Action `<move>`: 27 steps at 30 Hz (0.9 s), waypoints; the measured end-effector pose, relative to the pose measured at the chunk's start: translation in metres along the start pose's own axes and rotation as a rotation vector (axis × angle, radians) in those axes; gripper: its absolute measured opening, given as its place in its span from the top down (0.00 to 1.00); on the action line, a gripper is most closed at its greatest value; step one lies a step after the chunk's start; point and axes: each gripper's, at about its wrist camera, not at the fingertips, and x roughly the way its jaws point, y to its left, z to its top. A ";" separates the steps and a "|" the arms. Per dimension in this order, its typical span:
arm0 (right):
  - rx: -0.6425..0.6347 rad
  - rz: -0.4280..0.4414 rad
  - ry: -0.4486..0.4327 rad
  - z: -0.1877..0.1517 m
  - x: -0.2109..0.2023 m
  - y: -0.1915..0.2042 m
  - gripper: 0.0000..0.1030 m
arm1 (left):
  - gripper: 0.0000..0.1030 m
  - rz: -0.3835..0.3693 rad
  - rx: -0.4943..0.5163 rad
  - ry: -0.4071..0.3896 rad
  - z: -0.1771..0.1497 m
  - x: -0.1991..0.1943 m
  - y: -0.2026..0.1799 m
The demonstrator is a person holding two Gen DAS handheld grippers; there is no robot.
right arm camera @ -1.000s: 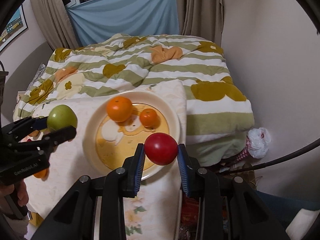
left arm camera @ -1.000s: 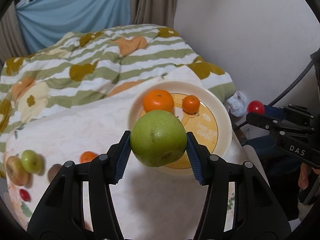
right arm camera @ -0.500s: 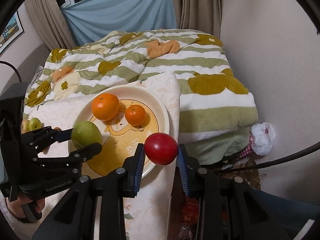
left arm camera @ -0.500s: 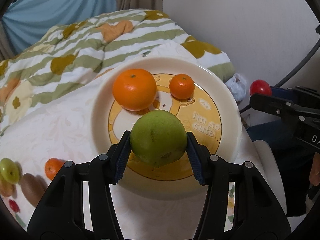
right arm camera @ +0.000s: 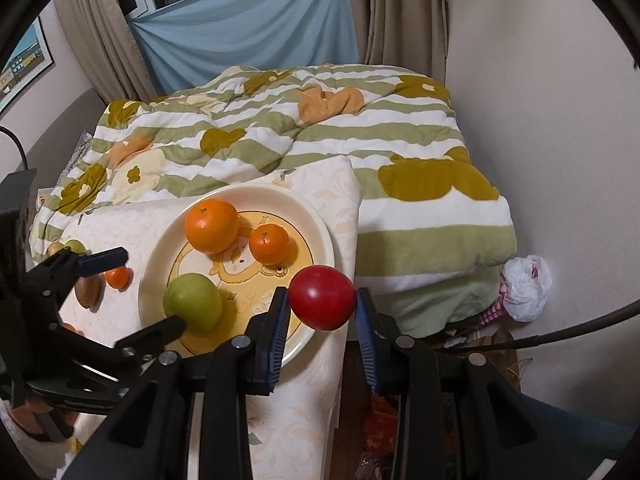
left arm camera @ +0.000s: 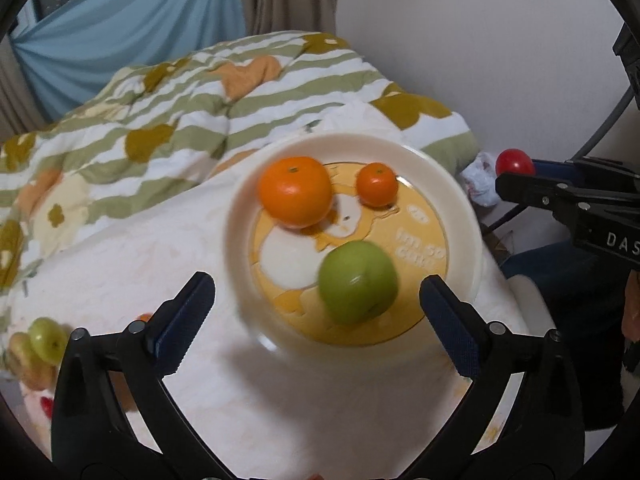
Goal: Organize fruits
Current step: 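Lower the red tomato onto the duck plate and open the right gripper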
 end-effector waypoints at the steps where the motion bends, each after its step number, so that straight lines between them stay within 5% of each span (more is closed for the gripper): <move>1: -0.008 0.008 0.001 0.000 0.002 0.002 0.71 | 0.00 0.006 -0.005 -0.001 -0.002 -0.004 0.003; 14: -0.130 0.104 0.036 -0.005 0.038 0.028 0.71 | 0.00 0.076 -0.094 0.020 -0.030 -0.031 0.041; 24: -0.220 0.083 0.049 -0.015 0.053 0.046 0.71 | 0.00 0.105 -0.114 0.034 -0.043 -0.031 0.050; 27: -0.217 0.079 0.033 -0.018 0.050 0.045 0.54 | 0.00 0.103 -0.114 0.031 -0.046 -0.032 0.049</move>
